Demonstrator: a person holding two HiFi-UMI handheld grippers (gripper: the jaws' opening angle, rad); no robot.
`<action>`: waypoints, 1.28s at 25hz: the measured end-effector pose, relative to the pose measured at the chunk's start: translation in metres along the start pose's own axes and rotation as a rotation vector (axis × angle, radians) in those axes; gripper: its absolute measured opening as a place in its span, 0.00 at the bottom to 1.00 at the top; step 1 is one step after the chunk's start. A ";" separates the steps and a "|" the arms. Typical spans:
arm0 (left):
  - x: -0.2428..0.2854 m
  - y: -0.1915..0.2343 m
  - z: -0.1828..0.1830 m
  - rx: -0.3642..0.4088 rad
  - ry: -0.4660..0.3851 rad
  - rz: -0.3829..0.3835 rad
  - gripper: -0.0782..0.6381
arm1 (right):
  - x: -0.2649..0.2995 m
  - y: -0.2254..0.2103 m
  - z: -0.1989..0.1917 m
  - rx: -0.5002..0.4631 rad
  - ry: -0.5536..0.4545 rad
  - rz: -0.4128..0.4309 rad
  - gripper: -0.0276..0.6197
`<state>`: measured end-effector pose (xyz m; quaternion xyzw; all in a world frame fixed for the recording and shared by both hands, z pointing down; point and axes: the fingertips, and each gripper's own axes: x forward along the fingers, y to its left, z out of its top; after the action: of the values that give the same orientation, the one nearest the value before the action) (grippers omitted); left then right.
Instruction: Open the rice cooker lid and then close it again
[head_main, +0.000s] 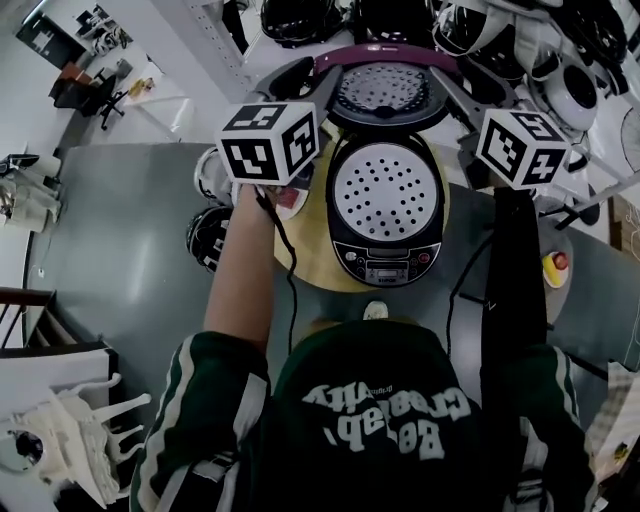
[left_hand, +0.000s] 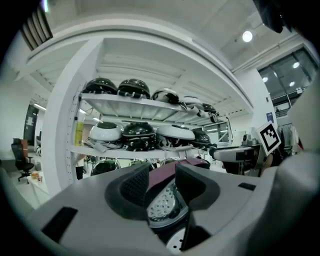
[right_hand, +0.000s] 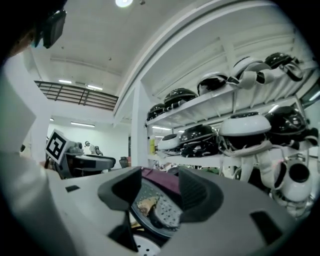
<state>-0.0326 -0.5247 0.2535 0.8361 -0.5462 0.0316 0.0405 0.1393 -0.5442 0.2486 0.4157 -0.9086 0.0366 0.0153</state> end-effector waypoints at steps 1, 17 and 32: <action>0.005 0.003 0.004 0.004 0.000 0.008 0.34 | 0.005 -0.005 0.002 0.005 0.001 -0.001 0.41; 0.063 0.026 -0.002 -0.162 0.088 0.006 0.33 | 0.061 -0.040 -0.010 0.140 0.150 0.033 0.45; 0.012 -0.009 -0.015 -0.172 0.062 -0.036 0.29 | 0.012 -0.004 -0.025 0.130 0.179 0.091 0.45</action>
<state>-0.0197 -0.5305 0.2697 0.8379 -0.5302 0.0098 0.1296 0.1341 -0.5538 0.2745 0.3691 -0.9174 0.1328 0.0676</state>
